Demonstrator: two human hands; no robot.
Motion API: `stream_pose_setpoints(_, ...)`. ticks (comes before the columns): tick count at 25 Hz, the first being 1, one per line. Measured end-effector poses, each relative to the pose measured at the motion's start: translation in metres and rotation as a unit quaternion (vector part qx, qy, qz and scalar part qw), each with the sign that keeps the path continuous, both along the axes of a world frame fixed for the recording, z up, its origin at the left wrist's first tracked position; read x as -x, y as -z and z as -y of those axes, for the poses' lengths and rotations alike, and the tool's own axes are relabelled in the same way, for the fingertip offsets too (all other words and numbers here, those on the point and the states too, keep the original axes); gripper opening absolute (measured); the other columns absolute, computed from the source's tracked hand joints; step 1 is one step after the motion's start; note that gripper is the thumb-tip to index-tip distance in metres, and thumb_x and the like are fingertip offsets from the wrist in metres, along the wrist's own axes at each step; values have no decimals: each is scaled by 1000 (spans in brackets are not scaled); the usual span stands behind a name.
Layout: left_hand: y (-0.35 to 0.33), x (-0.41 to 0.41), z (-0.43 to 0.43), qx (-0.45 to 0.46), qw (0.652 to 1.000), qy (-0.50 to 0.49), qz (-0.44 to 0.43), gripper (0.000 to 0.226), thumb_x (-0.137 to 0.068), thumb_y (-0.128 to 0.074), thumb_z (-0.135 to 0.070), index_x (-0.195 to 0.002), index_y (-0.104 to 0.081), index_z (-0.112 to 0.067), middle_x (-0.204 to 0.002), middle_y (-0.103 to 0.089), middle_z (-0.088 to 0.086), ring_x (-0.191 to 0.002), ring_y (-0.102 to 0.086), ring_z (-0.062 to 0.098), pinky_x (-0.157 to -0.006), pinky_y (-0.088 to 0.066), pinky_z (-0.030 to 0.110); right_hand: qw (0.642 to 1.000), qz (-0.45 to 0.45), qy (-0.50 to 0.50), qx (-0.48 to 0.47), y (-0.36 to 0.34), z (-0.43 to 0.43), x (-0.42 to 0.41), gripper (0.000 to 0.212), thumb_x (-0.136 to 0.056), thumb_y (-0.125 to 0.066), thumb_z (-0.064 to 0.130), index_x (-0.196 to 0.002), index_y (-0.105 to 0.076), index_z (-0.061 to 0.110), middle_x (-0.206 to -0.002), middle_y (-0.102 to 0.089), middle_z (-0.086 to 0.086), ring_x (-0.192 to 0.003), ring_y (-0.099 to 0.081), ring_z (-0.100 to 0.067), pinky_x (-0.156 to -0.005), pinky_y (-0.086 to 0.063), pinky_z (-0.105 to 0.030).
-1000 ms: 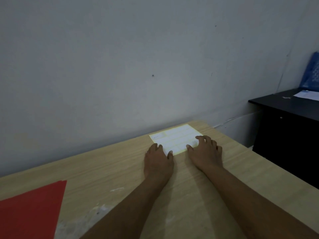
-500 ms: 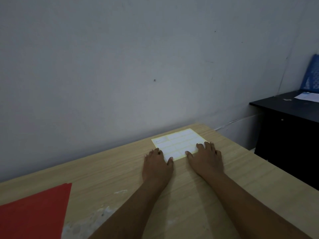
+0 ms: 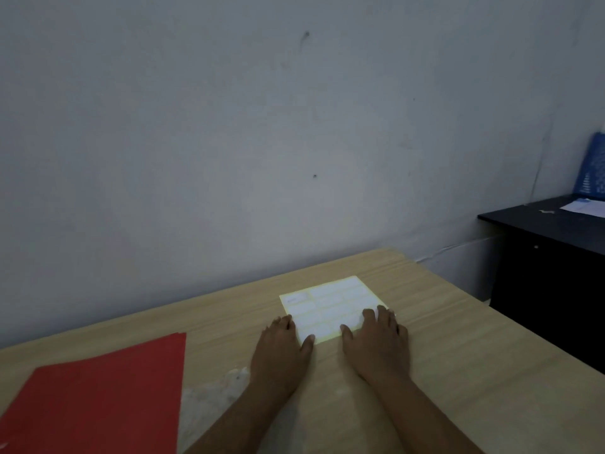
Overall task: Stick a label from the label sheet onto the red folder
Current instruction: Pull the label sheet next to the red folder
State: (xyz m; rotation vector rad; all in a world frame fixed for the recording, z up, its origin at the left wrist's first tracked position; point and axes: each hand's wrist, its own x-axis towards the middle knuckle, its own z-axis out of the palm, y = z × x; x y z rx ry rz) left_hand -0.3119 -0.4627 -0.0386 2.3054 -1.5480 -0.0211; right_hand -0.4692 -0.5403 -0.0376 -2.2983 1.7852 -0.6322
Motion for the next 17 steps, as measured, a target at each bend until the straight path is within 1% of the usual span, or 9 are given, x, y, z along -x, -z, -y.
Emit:
stream_pose_setpoints(4,-1,-5,-56,-5,1000,-14,-3,68,-97,-39,-52,-150,-38,-9,-153,-43,4,-137,-42,21,-116,-30,34,1000,-14,-4,7,3,-52,-7,64,-93,-39,60,-142,-42,20,-158,-30,-8,-148,-22,-28,-116,-21,-40)
stream_pose_setpoints(8,-3,-10,-103,-2,999,-37,-7,64,-98,-39,-49,-146,-44,-7,-154,-43,2,-138,-43,19,-120,-22,37,1000,-23,-15,8,3,-98,-17,64,-94,-36,60,-144,-39,19,-159,-28,-9,-148,-21,-30,-116,-21,-41)
stream_pose_setpoints(12,-6,-14,-137,2,999,-45,-22,60,-98,-41,-51,-132,-57,-3,-154,-42,2,-137,-44,18,-119,-28,37,999,-25,-24,3,1,-132,-23,64,-94,-36,60,-144,-39,19,-159,-28,-9,-148,-21,-30,-116,-20,-41)
stream_pose_setpoints(15,-7,-14,-156,-4,999,-39,-23,61,-99,-40,-51,-132,-57,-2,-157,-40,2,-138,-43,19,-118,-30,38,999,-25,-27,11,1,-147,-22,64,-93,-37,61,-142,-40,20,-157,-30,-8,-146,-23,-29,-114,-22,-40)
stream_pose_setpoints(17,-7,-13,-166,-3,999,-40,-24,61,-99,-41,-51,-129,-59,-1,-156,-40,3,-137,-44,20,-115,-33,36,999,-25,-32,12,1,-153,-21,64,-93,-37,62,-141,-41,21,-155,-32,-6,-145,-25,-27,-113,-23,-40)
